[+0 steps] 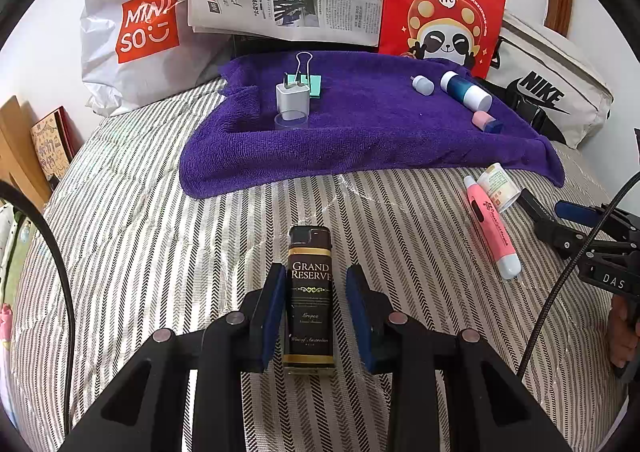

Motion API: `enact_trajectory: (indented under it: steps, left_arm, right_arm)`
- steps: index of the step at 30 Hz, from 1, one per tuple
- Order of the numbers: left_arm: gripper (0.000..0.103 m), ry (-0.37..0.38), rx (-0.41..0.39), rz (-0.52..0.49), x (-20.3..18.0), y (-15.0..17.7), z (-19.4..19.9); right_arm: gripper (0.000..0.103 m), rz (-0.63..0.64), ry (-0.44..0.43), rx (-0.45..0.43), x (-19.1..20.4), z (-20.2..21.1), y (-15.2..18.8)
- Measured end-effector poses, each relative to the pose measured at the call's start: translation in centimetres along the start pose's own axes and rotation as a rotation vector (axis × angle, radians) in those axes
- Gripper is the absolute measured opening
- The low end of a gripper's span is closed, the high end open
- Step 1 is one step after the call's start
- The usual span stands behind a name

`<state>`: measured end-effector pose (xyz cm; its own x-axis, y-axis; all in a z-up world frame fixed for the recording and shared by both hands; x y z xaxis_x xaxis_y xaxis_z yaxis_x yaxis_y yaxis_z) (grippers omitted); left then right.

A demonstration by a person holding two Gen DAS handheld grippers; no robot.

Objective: Organize rigid objects

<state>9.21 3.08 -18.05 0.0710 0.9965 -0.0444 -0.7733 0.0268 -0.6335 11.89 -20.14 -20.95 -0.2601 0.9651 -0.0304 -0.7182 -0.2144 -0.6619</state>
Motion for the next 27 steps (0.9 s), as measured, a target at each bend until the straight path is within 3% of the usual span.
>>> enact_trajectory:
  steps: [2,5,7,9,22,27]
  left_arm:
    - [0.03,0.0,0.0,0.0,0.0,0.0,0.0]
    - [0.03,0.0,0.0,0.0,0.1,0.0,0.0]
    - [0.03,0.001,0.0,0.0,0.1,0.0,0.0]
    - [0.03,0.001,0.0,0.0,0.1,0.0,0.0]
    - [0.03,-0.009,0.001,-0.005,-0.1,0.0,0.1]
    - [0.025,-0.009,0.026,-0.034,-0.5,-0.3,0.1]
  right_arm:
    - [0.062,-0.001,-0.001,0.0,0.0,0.0,0.0]
    - [0.051,0.002,-0.014,-0.008,0.1,0.3,0.0]
    - [0.031,0.017,-0.029,-0.016,0.4,0.5,0.0]
    - [0.022,0.039,-0.025,-0.018,0.9,0.6,0.0]
    - [0.021,0.044,0.005,0.016,1.2,0.8,0.0]
    - [0.021,0.043,-0.004,0.05,1.1,0.7,-0.3]
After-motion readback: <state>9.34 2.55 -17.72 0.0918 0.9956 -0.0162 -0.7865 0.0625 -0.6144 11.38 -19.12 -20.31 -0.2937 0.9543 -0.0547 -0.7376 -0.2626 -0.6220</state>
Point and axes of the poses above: each gripper's, at about its wrist camera, not at the fingertips, and z roughly against the way its jaws point, x to its left, y to its underside, the point moved 4 cm from there along -z, roughly the way its jaws point, and after that the axes turned 2 degrees about y, right-handed, at the moved point
